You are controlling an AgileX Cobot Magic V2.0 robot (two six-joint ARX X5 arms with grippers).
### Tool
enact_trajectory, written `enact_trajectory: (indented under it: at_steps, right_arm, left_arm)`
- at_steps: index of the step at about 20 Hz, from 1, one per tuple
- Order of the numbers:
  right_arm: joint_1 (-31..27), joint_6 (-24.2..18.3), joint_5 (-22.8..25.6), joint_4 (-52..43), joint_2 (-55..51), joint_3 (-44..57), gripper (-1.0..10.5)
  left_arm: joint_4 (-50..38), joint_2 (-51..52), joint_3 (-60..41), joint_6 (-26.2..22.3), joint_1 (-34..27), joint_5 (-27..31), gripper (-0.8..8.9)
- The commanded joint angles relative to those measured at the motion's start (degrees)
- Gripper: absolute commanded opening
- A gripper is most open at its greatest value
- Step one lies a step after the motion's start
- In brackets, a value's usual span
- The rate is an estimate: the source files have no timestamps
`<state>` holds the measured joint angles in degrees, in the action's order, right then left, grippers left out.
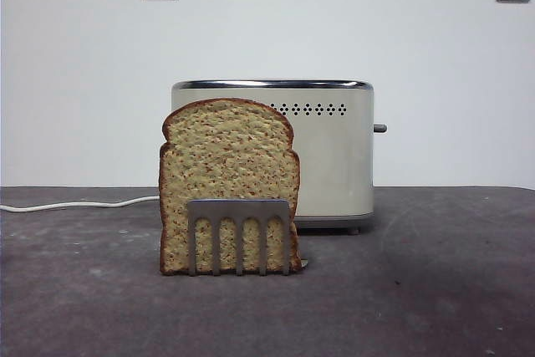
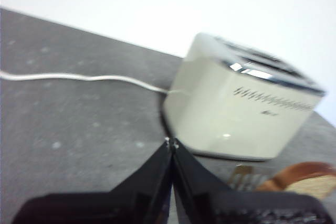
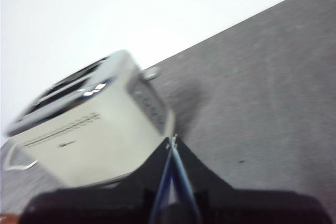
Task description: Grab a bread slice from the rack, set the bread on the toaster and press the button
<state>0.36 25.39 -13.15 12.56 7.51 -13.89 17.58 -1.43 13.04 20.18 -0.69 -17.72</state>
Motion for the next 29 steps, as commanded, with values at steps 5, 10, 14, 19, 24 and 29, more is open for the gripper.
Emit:
enact_trajectory:
  at_steps: [5, 10, 14, 19, 24, 29]
  right_arm:
    - [0.2, -8.9, -6.4, 10.1, 10.9, -13.8, -0.1]
    - [0.2, -16.8, -9.6, 20.2, 18.8, -25.1, -0.1]
    - [0.9, -25.0, -12.1, 29.5, 24.7, -34.3, -0.1]
    - [2.4, -30.9, -12.7, 39.0, 29.7, -42.4, -0.1]
    - [4.0, -33.0, -13.0, 43.5, 31.6, -44.8, -0.1]
    - [4.0, -33.0, -13.8, 43.7, 31.6, -44.8, -0.1]
  left_arm:
    - [6.7, -5.4, 11.9, -4.2, -0.1, -5.6, -0.08]
    - [14.8, -11.8, 20.9, -12.2, -0.1, -13.8, -0.08]
    - [23.1, -16.9, 27.3, -20.8, -0.1, -19.8, -0.08]
    - [31.9, -21.6, 32.8, -28.9, 0.0, -23.3, -0.08]
    - [34.9, -23.2, 34.6, -32.3, 0.5, -23.2, -0.07]
    - [34.7, -23.2, 34.6, -32.5, 1.6, -22.9, 2.54]
